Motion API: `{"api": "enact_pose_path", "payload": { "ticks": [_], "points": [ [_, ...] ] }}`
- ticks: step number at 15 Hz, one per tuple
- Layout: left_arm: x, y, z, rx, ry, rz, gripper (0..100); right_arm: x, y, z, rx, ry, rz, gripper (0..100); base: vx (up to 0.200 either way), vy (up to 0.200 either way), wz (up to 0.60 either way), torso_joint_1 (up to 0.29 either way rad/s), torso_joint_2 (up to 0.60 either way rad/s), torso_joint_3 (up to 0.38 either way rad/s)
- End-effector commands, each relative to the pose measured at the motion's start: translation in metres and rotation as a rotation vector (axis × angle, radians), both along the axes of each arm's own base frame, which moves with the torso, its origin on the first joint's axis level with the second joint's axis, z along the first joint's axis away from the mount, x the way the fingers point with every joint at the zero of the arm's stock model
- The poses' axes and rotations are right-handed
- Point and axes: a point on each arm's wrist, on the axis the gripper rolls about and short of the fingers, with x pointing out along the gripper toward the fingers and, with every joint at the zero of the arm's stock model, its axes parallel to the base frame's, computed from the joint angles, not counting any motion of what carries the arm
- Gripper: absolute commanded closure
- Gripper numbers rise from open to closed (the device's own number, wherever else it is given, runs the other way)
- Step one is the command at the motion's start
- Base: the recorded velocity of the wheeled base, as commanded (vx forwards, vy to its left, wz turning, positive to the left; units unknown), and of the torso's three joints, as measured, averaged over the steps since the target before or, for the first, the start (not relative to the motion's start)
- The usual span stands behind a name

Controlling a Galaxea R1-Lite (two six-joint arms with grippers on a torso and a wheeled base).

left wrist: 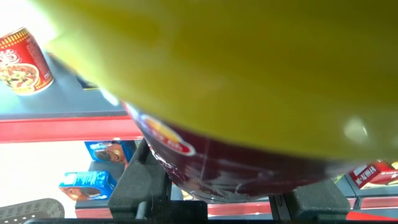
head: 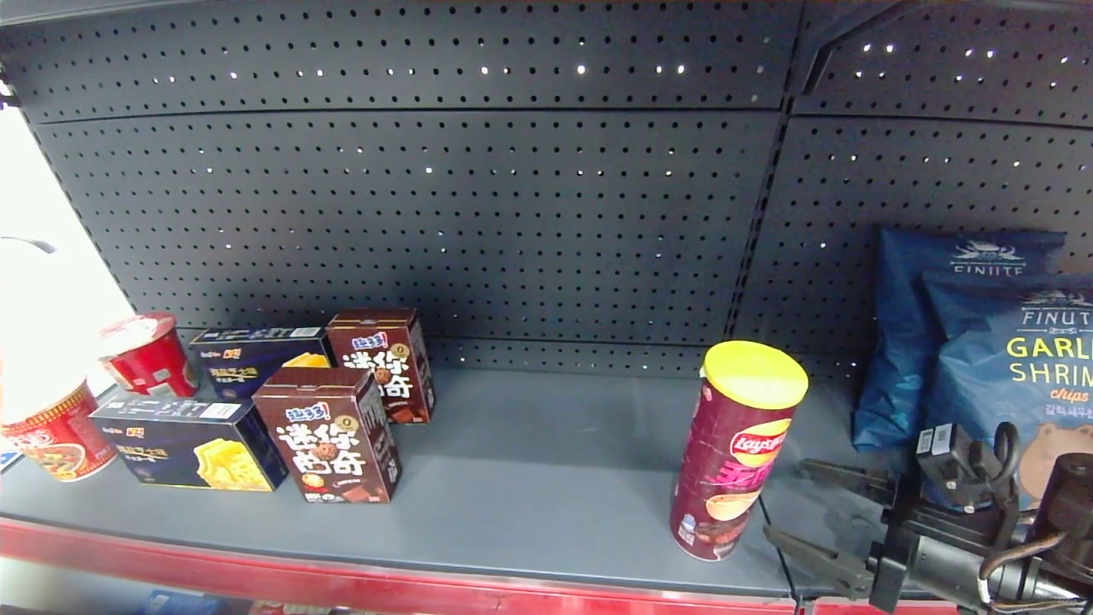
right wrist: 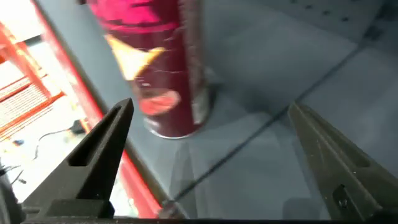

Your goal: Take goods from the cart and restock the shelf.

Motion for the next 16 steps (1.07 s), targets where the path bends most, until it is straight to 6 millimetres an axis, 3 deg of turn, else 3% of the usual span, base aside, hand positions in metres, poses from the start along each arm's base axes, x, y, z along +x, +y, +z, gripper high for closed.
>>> {"api": "enact_pose_path", "payload": {
  "ticks": [1,8,16],
  "points": [
    [-0.001,0.000,-0.001,0.000,-0.001,0.001,100,0.008,-0.010,-0.006,-0.017,0.021,-0.111,0,0.000,0.000,0.00,0.000,0.00,0.000],
    [-0.010,0.000,-0.012,0.000,0.017,0.001,100,0.040,-0.004,-0.019,-0.036,0.035,-0.161,0,0.000,0.000,0.00,0.000,0.00,0.000],
    [-0.011,0.000,-0.013,0.000,0.017,-0.001,100,0.033,0.013,-0.013,-0.029,0.011,-0.077,0,0.000,0.000,0.00,0.000,0.00,0.000]
  ]
}}
